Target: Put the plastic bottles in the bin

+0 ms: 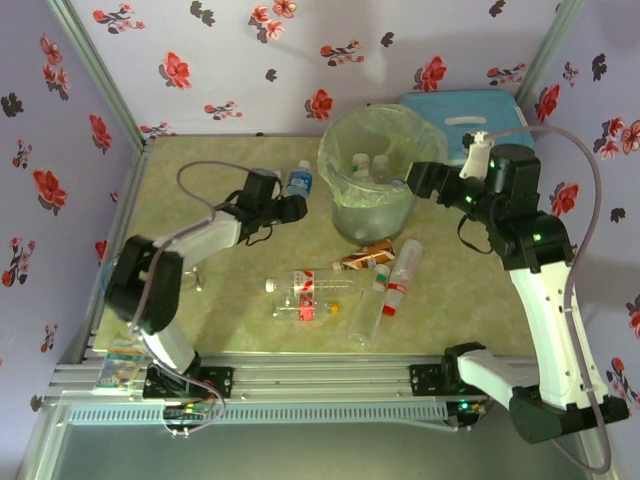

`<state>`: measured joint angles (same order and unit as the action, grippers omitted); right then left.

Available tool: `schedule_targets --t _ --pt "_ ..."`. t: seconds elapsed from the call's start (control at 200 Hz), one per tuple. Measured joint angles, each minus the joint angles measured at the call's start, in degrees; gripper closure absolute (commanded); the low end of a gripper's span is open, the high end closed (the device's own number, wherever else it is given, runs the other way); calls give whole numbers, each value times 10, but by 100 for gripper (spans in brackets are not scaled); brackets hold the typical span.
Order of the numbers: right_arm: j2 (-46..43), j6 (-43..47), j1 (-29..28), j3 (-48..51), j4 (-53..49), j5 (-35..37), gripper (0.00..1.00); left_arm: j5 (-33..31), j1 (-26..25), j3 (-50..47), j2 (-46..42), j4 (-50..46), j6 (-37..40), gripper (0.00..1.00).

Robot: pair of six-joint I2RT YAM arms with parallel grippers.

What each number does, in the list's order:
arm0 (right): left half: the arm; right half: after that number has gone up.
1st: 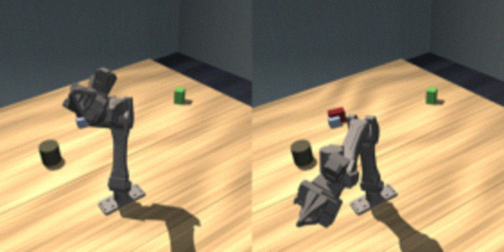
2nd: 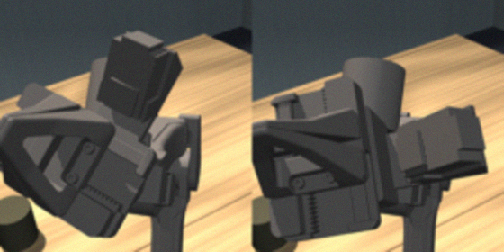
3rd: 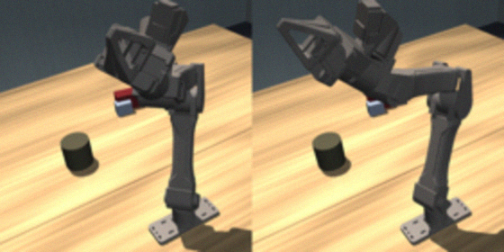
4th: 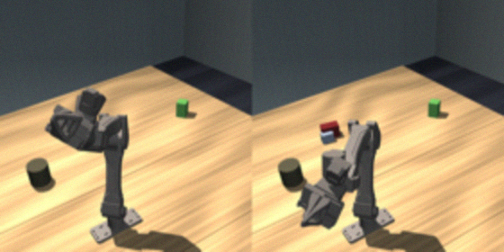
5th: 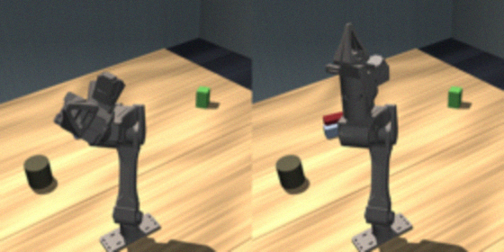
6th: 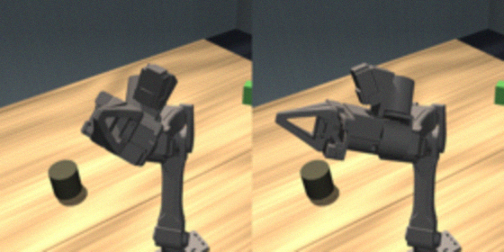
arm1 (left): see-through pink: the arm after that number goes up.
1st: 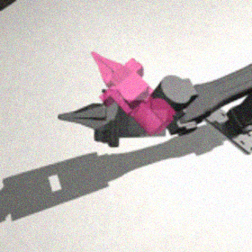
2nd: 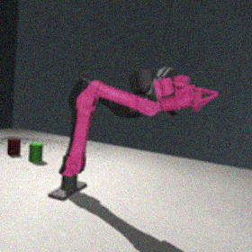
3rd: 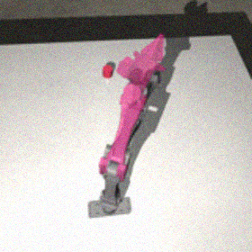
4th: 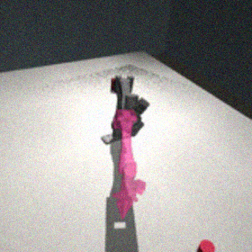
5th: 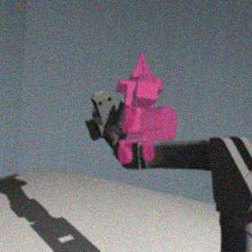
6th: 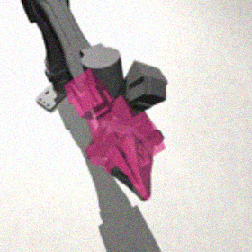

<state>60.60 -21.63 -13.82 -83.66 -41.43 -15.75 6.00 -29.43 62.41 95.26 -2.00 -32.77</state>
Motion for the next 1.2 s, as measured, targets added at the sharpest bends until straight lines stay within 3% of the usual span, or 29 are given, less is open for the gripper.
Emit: schedule_targets --t 0.145,0.35,0.58,0.825,0.92,1.2 --pt "50 -1 -81 -35 29 -1 17 1 6 -81 -119 46 -1 69" --pt "152 -16 -178 -72 91 3 14 44 5 -184 -220 157 -50 76" --pt "276 -37 -217 -134 117 -20 6 76 -17 -233 -266 250 -87 83" --pt "356 -52 -226 -181 126 -47 5 88 -53 -233 -296 291 -73 88" --pt "379 -57 -226 -199 127 -56 8 89 -54 -233 -301 296 -66 88" --pt "395 -76 -228 -209 132 -101 33 88 -56 -233 -303 298 -51 86"
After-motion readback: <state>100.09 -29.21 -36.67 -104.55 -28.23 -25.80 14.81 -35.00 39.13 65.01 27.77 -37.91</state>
